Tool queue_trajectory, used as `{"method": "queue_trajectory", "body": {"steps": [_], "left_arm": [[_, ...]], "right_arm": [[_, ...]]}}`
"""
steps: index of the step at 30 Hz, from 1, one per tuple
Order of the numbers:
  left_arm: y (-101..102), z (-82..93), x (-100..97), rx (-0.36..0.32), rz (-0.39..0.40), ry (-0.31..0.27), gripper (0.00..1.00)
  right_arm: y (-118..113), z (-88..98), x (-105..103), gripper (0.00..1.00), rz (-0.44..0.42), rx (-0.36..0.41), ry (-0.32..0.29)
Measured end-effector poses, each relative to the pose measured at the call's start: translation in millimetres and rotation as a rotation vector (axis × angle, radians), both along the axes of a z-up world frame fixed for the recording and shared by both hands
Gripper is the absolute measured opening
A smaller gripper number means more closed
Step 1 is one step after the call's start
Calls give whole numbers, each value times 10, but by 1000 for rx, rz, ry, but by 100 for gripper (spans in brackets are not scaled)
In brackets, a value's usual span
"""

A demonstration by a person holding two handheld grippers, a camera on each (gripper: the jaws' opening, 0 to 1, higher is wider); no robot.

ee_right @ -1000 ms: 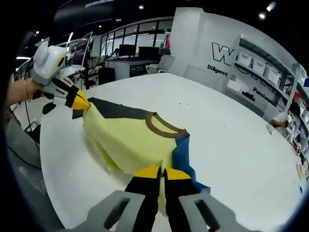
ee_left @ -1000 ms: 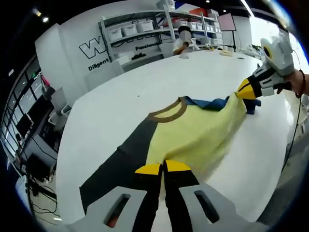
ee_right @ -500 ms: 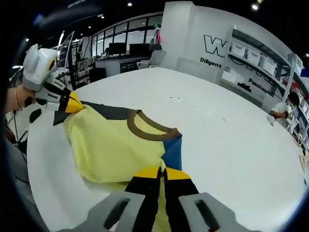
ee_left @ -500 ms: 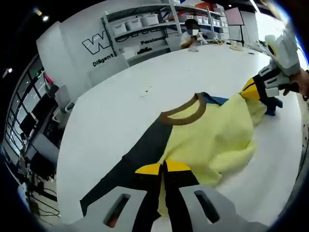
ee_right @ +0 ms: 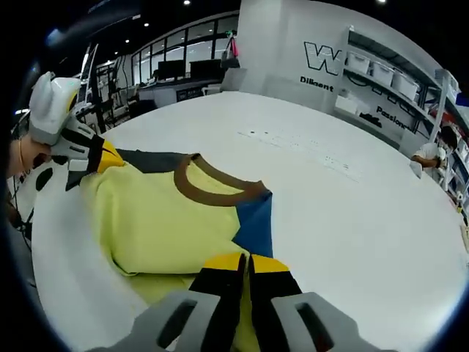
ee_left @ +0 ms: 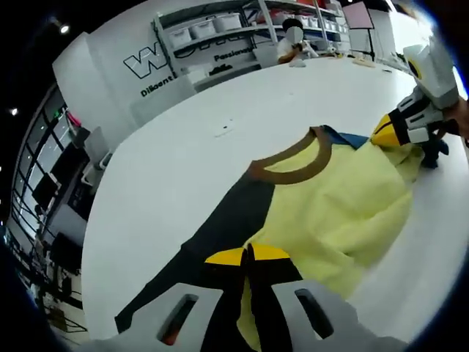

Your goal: Fold the garment on the visible template until the final outline fits inside the template.

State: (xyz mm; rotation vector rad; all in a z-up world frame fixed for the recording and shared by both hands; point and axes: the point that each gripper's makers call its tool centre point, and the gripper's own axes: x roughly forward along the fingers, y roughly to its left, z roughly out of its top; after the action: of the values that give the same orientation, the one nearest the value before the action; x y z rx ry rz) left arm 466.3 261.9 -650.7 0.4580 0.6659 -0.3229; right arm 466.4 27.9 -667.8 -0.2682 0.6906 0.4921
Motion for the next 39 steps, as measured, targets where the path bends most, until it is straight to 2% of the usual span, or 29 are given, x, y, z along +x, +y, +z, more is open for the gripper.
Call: {"method": "queue_trajectory", "body": {"steps": [6, 9, 14, 16, 17, 26, 29, 34, 39], "left_arm": [[58, -91, -32, -12, 21, 9, 7], [95, -117, -29, -6, 19, 15, 10], [140, -33, -22, -15, 33, 4, 19], [107, 30, -38, -62, 26, -12, 23], [82, 52, -62, -86, 21, -11, 26], [-47, 177, -284, -137, -24, -16, 44], [-92, 206, -358, -157, -34, -18, 47], [-159, 189, -488, -181, -48, 0, 58], [-250, 182, -620, -215, -69, 17, 64]], "right_arm": [[-8, -3, -11, 0, -14, 12, 1], [-19, -9, -10, 4, -14, 17, 7], [32, 107, -38, 17, -4, 57, -13], [63, 156, -70, 21, 6, 71, -21], [70, 168, -79, 24, 8, 72, -24], [202, 347, -320, 40, 59, 126, -43], [310, 397, -459, 44, 101, 157, -39], [480, 399, -639, 47, 177, 169, -23], [705, 372, -804, 45, 268, 177, -7]]}}
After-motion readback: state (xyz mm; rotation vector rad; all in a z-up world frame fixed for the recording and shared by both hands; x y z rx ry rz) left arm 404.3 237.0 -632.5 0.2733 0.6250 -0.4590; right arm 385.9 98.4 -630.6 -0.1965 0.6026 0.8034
